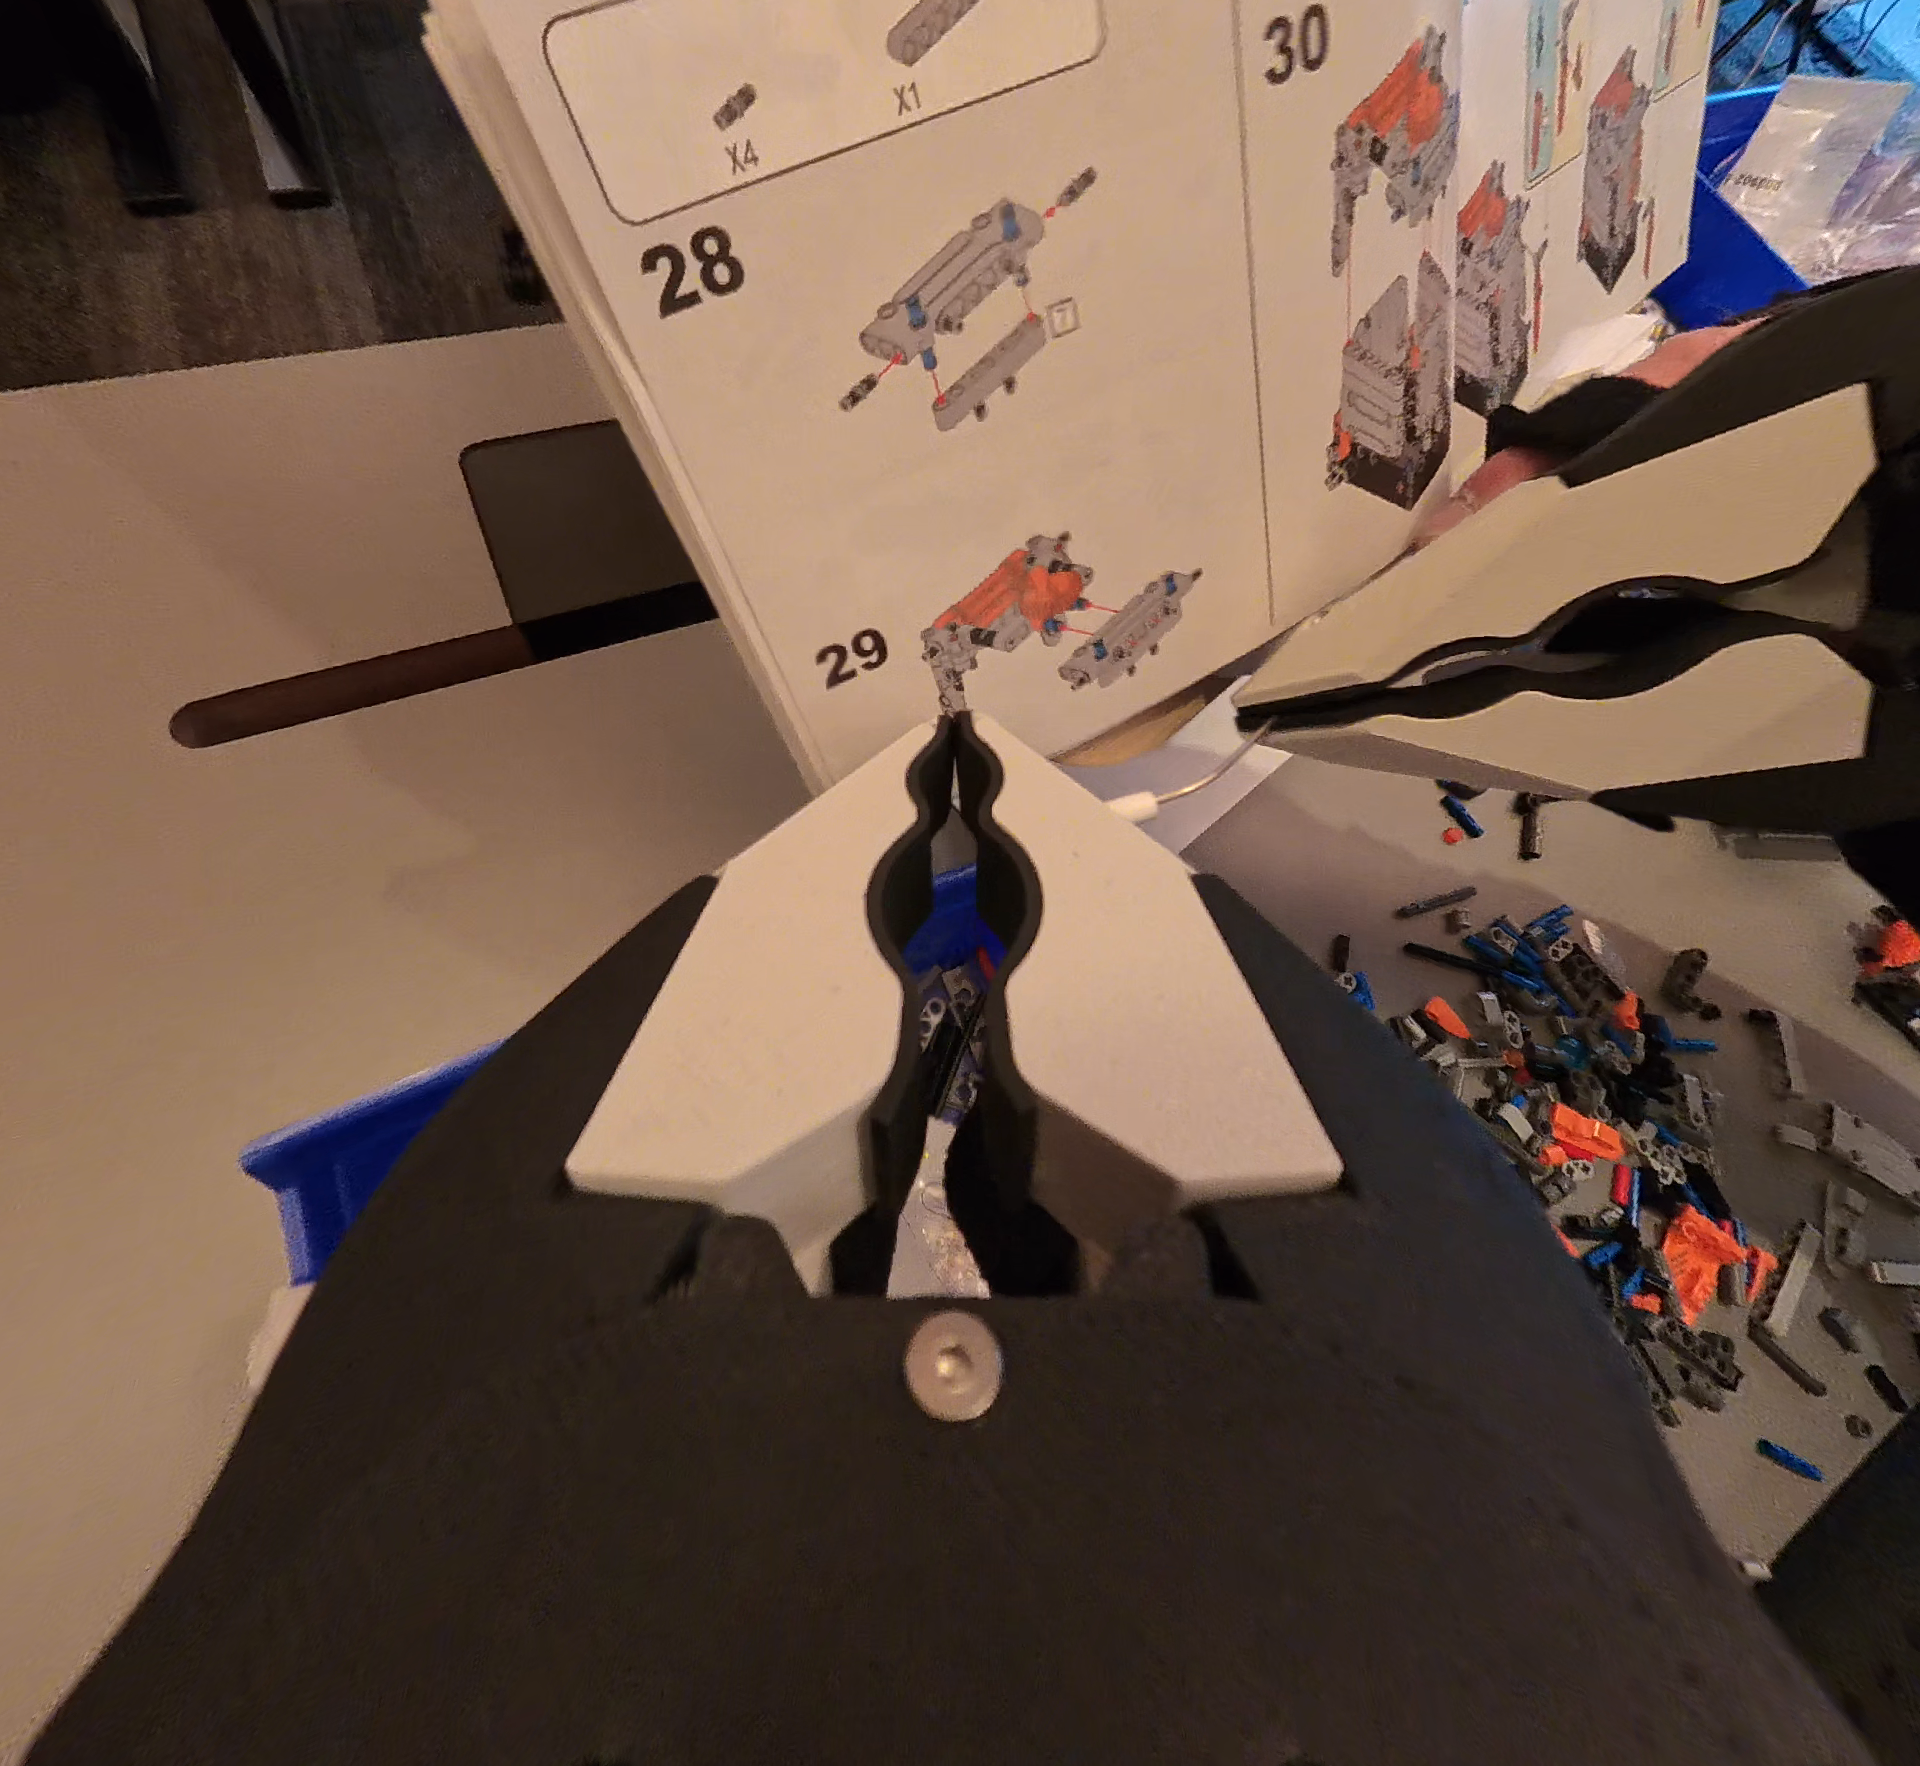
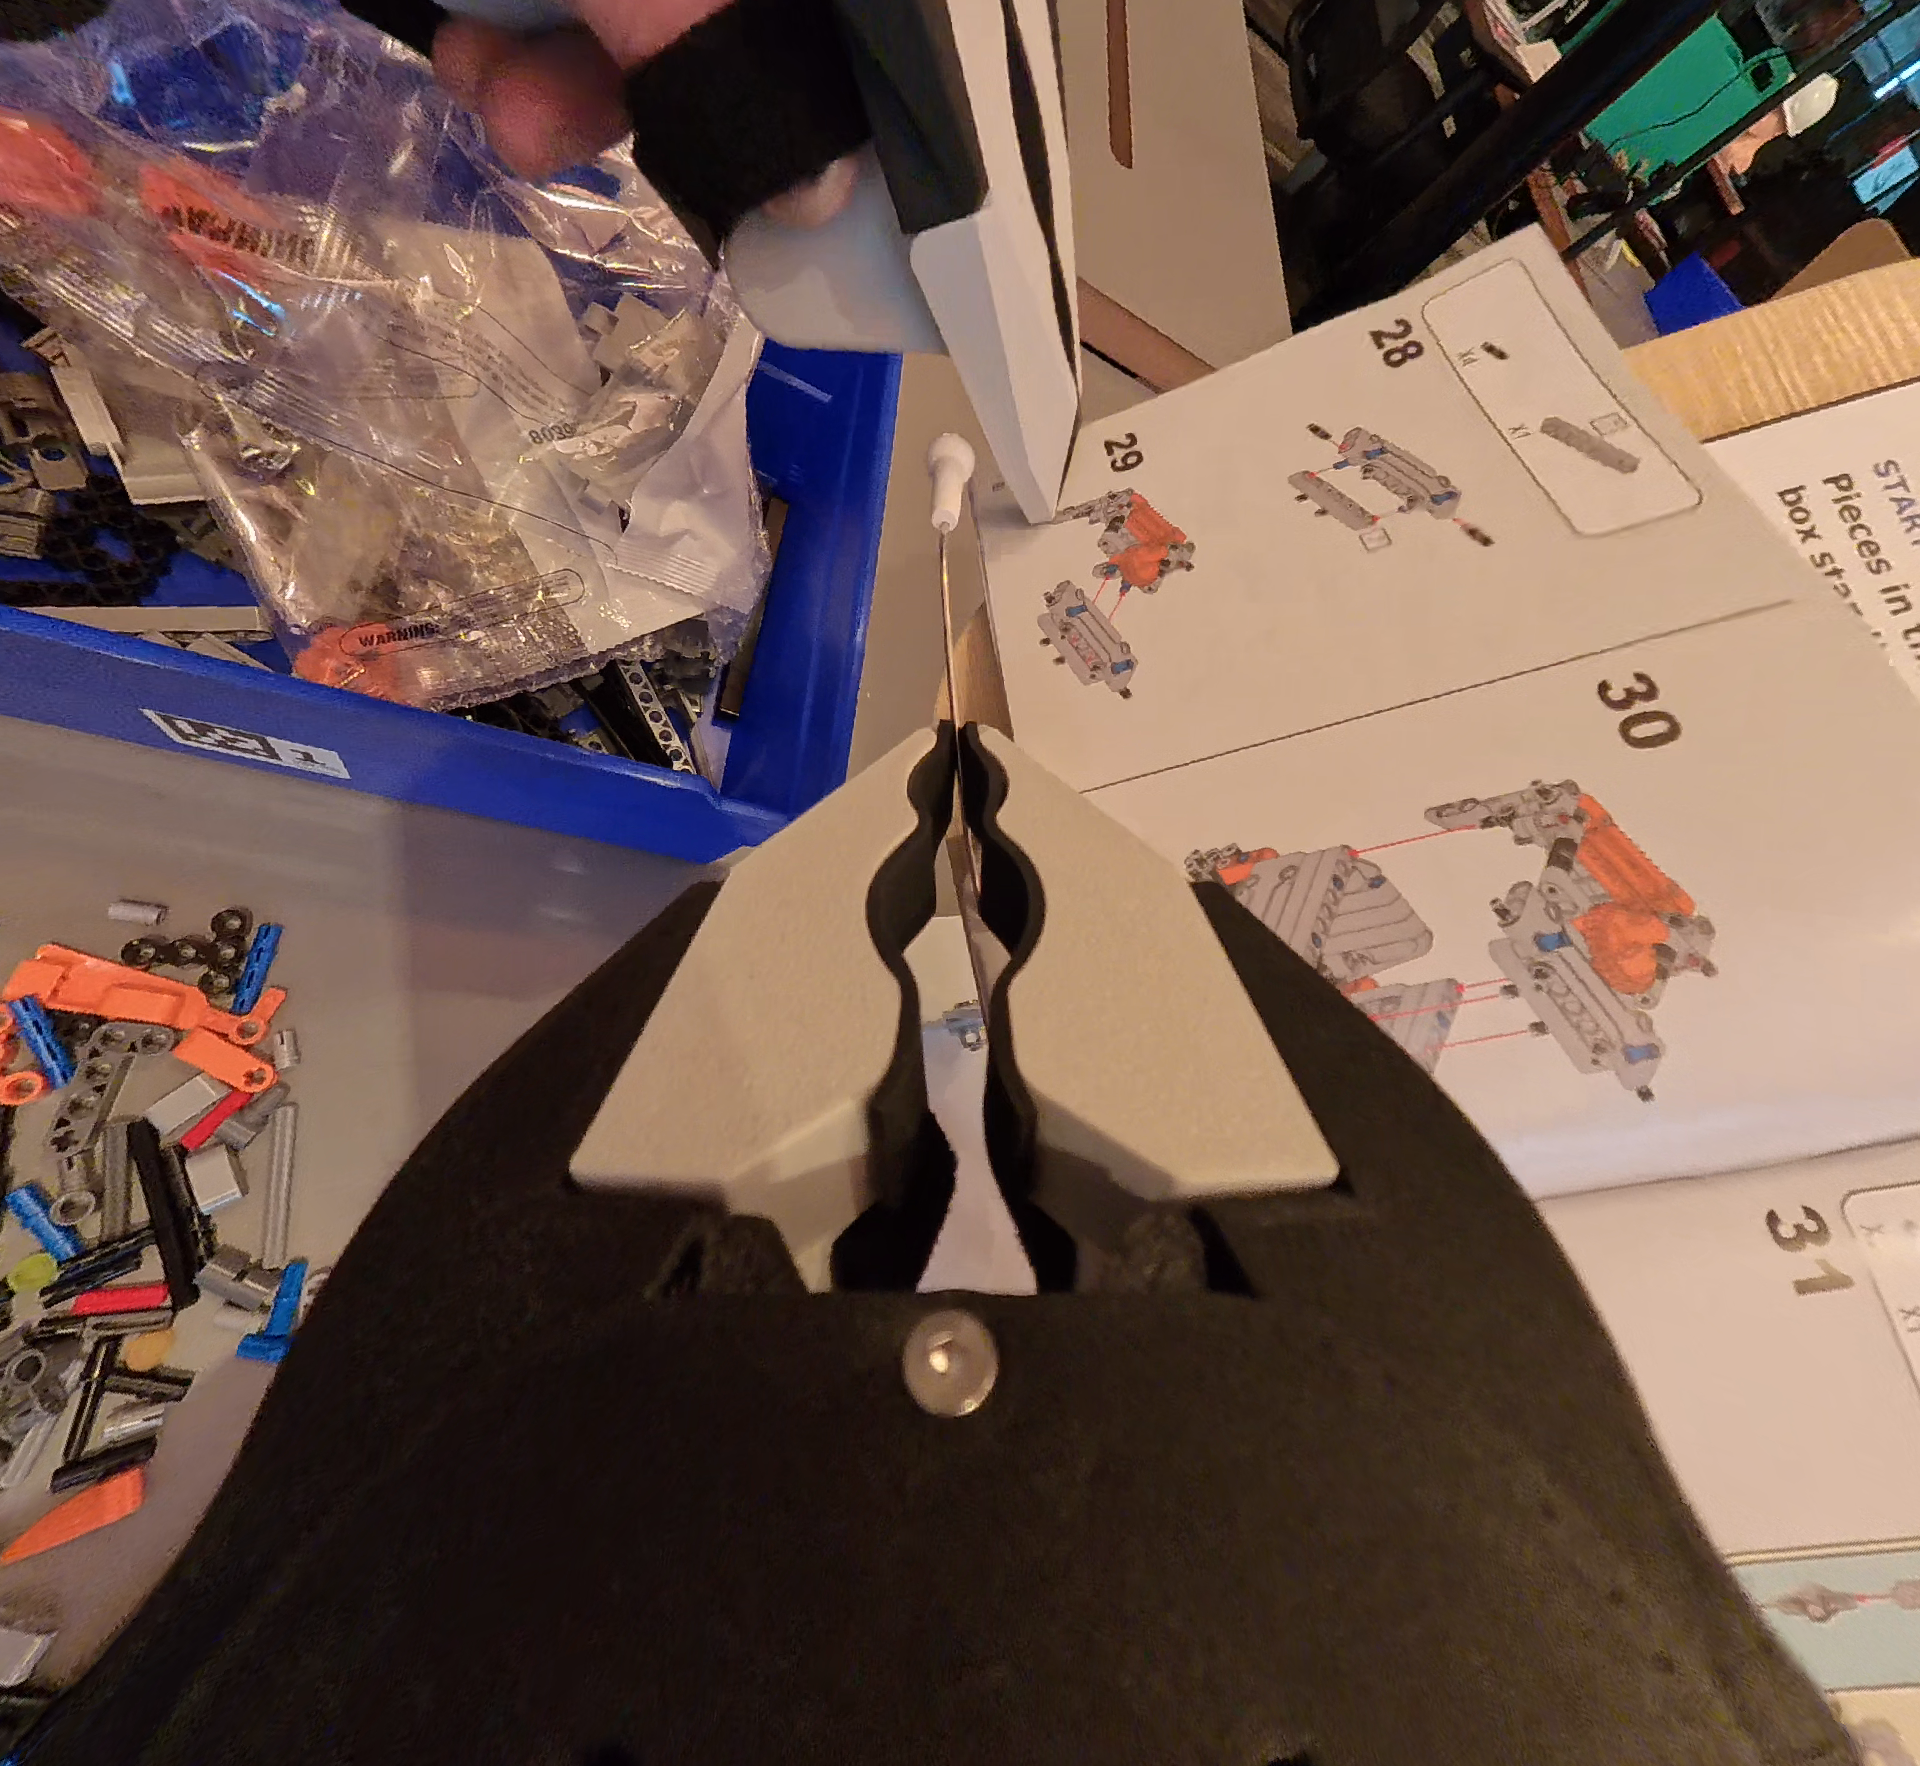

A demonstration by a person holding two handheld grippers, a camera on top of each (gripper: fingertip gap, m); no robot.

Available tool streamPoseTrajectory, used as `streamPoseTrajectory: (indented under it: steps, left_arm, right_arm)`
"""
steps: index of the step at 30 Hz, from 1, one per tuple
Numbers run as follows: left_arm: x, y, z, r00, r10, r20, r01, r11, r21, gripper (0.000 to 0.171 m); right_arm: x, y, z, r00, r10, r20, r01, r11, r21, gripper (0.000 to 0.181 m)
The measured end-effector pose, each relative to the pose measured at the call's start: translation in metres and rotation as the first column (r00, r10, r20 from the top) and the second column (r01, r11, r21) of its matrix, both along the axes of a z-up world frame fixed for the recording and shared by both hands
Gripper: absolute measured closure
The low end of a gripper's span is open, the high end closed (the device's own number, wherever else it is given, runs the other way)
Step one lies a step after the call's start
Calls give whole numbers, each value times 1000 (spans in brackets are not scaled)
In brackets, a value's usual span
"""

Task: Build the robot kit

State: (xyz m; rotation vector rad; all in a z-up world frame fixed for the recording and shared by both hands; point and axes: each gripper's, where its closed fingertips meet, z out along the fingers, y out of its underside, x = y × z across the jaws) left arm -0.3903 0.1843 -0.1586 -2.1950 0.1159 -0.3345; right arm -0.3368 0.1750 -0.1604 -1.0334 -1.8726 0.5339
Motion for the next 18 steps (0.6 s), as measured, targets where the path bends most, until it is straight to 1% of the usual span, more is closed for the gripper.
streamPoseTrajectory:
  steps: [4,8,15,18]
  left_arm:
    - [-3,-1,-2,1000,-4,27,4,1000,11,171]
    - [-6,-3,0,999,-4,50,3,1000,25,171]
    - [-9,-10,13,999,2,52,-6,998,66,171]
    - [-13,-15,22,999,11,52,-15,996,92,171]
  right_arm:
    - [1,0,1,1000,-17,-16,16,999,-34,181]
    - [-1,3,2,998,-65,-18,64,996,-61,181]
    - [-2,6,-2,988,-151,15,152,980,-126,181]
    - [-2,7,-3,984,-178,18,178,977,-114,181]
